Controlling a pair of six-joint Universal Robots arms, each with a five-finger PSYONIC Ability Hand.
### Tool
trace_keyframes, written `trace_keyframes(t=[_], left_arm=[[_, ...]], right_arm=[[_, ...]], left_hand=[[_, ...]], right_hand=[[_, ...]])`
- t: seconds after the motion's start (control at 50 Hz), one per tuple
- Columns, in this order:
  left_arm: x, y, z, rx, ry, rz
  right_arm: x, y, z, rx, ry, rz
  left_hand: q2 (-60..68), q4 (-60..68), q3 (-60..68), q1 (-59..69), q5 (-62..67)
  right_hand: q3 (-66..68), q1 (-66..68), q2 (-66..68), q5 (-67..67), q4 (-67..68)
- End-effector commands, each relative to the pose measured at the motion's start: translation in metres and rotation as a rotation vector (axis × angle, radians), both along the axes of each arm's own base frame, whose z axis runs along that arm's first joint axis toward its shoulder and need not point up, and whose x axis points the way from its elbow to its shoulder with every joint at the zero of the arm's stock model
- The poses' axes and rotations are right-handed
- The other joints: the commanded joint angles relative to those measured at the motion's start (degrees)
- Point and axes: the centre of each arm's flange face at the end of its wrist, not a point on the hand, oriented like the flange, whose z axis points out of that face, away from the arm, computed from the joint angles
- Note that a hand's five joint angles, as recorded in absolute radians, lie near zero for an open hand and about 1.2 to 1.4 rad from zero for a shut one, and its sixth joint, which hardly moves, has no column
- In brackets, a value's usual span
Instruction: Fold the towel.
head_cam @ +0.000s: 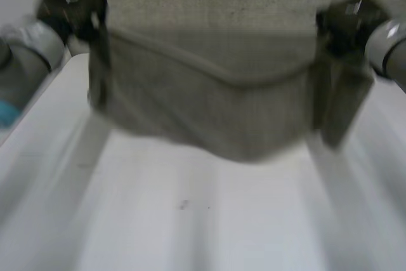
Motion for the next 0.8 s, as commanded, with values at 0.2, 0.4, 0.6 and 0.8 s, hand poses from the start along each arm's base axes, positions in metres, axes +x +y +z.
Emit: trace_keyframes(t=[0.2,0.4,0.6,0.8], left_arm=[[0.019,0.028,0.049,-0.034,0.283,0.048],[0.02,0.068,-0.1,0.312,0.149,-0.012],[0.01,0.108,-0.199,0.471,-0.125,-0.066],[0.014,0.119,-0.178,0.438,-0.177,-0.066]], right_arm=[[-0.002,0.02,0.069,-0.188,-0.207,0.07],[0.007,0.013,-0.089,0.222,0.149,0.154],[0.001,0.024,-0.213,0.435,0.332,0.194],[-0.018,0.024,-0.191,0.412,0.315,0.145]], left_hand=[[10.28,10.25,10.3,11.75,11.1],[10.28,10.25,10.3,11.75,11.1],[10.28,10.25,10.3,11.75,11.1],[10.28,10.25,10.3,11.75,11.1]], right_hand=[[3.07,5.05,4.92,4.08,3.23],[3.07,5.05,4.92,4.08,3.23],[3.07,5.05,4.92,4.08,3.23],[3.07,5.05,4.92,4.08,3.23]])
